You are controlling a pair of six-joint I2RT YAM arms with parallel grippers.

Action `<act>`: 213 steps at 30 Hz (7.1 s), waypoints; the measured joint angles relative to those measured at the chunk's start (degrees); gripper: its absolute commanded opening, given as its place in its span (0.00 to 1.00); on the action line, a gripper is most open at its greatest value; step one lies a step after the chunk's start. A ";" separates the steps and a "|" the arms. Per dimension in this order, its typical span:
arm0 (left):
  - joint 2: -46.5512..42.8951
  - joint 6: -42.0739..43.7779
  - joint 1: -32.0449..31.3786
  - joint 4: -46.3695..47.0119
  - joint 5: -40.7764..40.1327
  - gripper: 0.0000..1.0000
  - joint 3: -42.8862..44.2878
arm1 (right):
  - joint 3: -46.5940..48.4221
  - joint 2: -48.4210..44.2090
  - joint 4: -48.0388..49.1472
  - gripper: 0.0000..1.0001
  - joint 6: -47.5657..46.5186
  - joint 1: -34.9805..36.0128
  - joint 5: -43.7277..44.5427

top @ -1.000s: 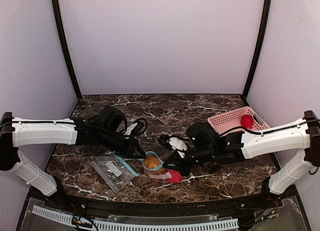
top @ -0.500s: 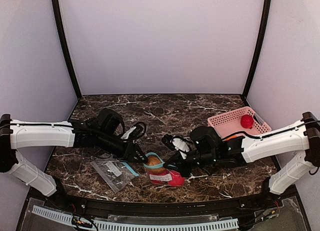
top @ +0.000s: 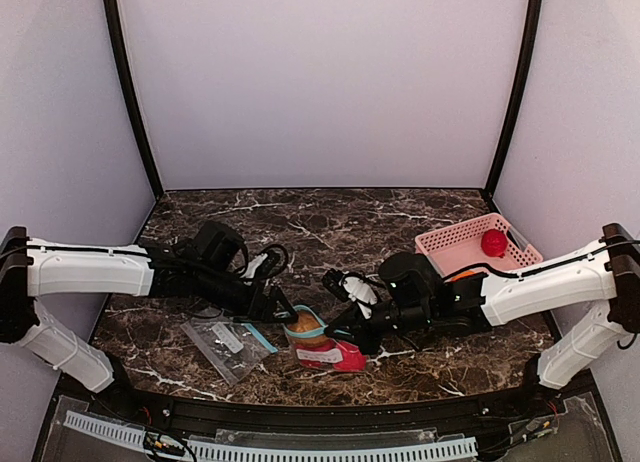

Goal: Place the food in the zip-top bag and seal the zipper
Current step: Pass from the right arm to the left, then adjust the fake vegetable in the zipper food storage bag.

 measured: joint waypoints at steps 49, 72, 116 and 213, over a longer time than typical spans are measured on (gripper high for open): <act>-2.80 -0.35 -6.29 6.12 -12.66 0.01 -0.07 | 0.63 -2.43 -5.42 0.00 7.98 1.88 11.72; -5.29 2.97 -6.93 2.86 -10.99 0.01 -1.11 | 3.52 1.01 -2.36 0.39 8.48 2.67 8.02; -5.05 2.75 -7.61 3.30 -11.28 0.01 -1.40 | 25.59 14.16 -26.36 0.63 25.83 5.53 19.21; -5.31 4.59 -4.17 0.96 -4.74 0.01 -0.44 | 28.20 13.46 -38.51 0.62 28.74 5.55 23.37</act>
